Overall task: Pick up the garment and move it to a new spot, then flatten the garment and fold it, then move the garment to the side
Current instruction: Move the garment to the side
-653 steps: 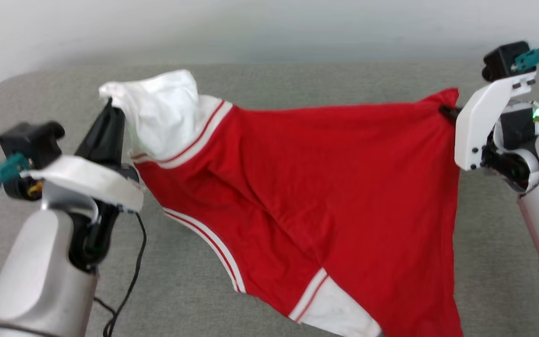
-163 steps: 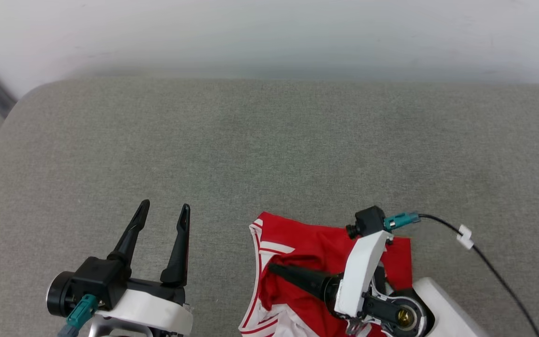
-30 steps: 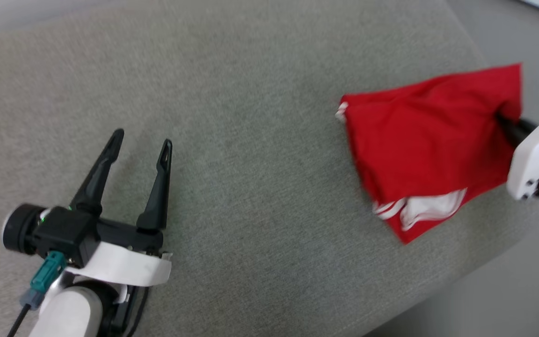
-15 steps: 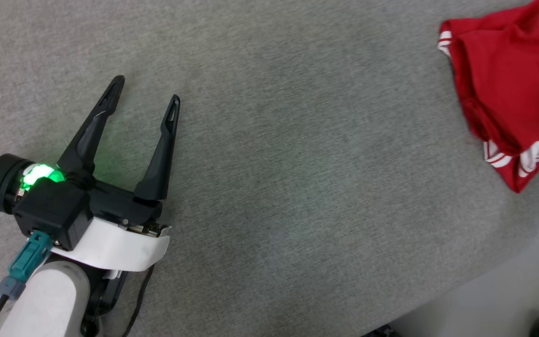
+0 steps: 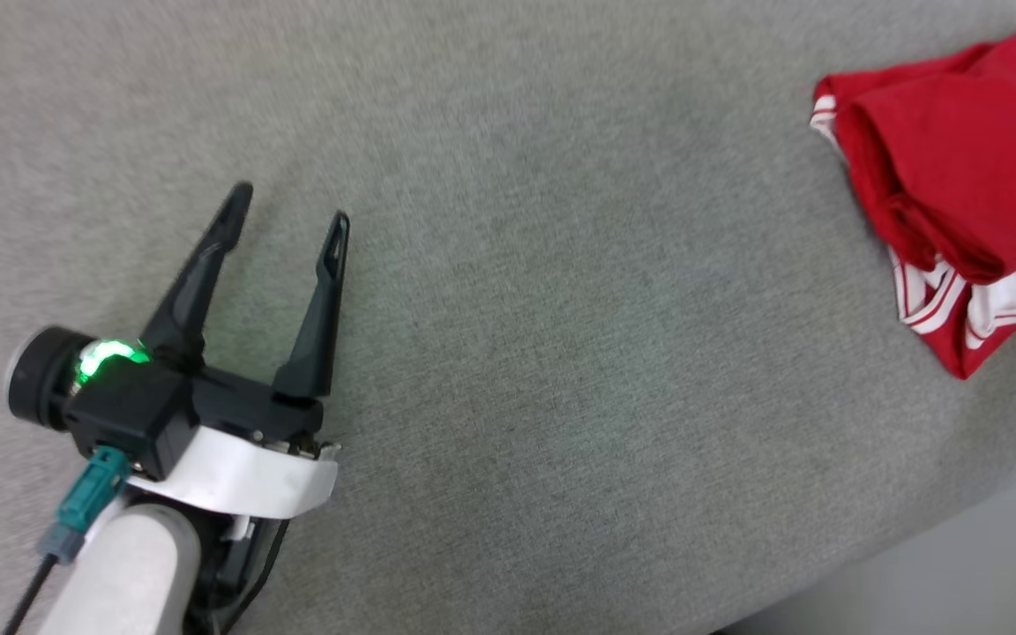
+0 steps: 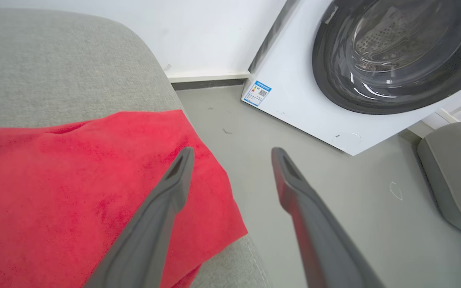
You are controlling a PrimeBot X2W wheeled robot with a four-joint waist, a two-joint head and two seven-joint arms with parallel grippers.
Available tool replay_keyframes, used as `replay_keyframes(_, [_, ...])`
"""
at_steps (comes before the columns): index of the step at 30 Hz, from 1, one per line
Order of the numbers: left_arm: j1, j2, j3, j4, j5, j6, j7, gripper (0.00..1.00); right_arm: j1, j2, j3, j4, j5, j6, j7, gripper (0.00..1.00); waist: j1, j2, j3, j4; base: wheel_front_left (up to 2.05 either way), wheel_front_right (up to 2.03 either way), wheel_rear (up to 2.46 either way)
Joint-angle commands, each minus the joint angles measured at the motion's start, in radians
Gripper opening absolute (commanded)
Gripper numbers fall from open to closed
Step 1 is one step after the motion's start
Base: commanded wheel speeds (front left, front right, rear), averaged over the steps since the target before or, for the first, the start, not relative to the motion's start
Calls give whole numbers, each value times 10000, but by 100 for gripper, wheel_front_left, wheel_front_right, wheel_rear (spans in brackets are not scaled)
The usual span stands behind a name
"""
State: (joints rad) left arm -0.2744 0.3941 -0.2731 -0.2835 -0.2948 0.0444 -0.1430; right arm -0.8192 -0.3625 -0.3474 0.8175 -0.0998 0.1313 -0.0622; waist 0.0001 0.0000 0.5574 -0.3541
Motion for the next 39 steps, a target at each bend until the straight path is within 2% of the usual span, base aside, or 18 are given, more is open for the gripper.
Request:
replay_keyframes(1, [193, -77, -14, 146, -38, 85, -127, 100, 299, 122, -80, -131, 79, -11, -245, 100, -1, 0, -622, 161, 0, 0, 0])
replay_keyframes(10, [1282, -712, -54, 1127, -394, 532, -732, 100, 2552, 780, 105, -1701, 1242, -11, -1150, 100, -1, 0, -2537, 703, 0, 0, 0])
replay_keyframes(18, [2065, -1235, 47, 1822, -740, 734, -1067, 100, 5272, 1435, 893, -4200, 2001, -9, -950, 100, -1, 0, -3706, 1485, 0, 0, 0])
replay_keyframes(22, [2321, -1391, 182, 2134, -830, 790, -1158, 100, 6161, 1807, 1442, -5307, 2257, -9, -683, 100, -1, 0, -4111, 1867, 0, 0, 0])
replay_keyframes(32, [3240, -1654, 942, 2501, -816, 1102, -1233, 100, 7392, 2548, 3068, -7097, 2656, -8, -157, 100, -1, 0, -5151, 2614, 0, 0, 0])
replay_keyframes(39, [3771, -1540, 1298, 2497, -605, 953, -1238, 100, 8056, 2727, 3556, -7912, 2723, -9, 88, 100, -1, 0, -5598, 2833, 0, 0, 0])
